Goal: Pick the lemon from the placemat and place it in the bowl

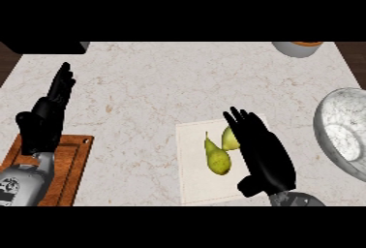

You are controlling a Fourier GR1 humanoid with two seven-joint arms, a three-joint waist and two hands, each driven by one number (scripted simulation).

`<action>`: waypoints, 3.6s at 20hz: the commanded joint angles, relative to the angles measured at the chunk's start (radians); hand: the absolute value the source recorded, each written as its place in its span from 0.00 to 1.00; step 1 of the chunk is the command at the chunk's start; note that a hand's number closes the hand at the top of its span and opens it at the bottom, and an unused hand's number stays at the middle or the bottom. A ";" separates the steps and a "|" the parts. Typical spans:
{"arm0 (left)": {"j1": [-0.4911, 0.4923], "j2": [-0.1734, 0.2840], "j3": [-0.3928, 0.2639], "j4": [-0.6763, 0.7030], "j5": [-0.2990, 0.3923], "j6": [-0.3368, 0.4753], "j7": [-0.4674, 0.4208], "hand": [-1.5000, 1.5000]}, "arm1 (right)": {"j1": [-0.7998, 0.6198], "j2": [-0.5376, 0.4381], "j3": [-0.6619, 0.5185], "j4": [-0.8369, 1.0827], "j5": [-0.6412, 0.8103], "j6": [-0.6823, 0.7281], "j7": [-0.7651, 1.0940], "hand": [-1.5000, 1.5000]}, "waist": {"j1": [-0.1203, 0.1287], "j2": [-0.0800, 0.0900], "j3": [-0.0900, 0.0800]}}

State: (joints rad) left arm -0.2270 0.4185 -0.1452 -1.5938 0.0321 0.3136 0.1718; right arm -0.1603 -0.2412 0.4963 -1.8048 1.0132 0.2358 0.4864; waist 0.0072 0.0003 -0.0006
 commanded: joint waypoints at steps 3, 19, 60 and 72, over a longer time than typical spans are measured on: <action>0.093 -0.024 0.008 -0.082 -0.033 -0.017 0.001 0.50 | -0.074 0.066 -0.050 0.134 0.045 0.052 0.054 0.00 | 0.001 -0.001 0.001; -0.015 -0.094 0.118 -0.012 -0.115 -0.121 0.039 0.50 | -0.166 0.186 -0.144 0.499 0.143 -0.112 -0.124 0.00 | -0.004 0.000 0.001; 0.084 -0.134 0.192 -0.055 -0.149 -0.135 0.018 0.50 | 1.031 -0.326 0.113 -0.780 -0.141 -0.293 -0.625 1.00 | -0.069 -0.015 0.001; 0.049 -0.131 0.174 -0.068 -0.140 -0.170 0.002 0.50 | 0.971 -0.199 -0.164 -0.695 -0.441 -0.371 -0.660 1.00 | -0.005 0.007 0.004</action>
State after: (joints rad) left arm -0.1768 0.2778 0.0247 -1.6526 -0.1160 0.1584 0.1904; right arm 0.8094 -0.4523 0.4306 -2.3522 0.8631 -0.1736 -0.2118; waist -0.0185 0.0027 0.0019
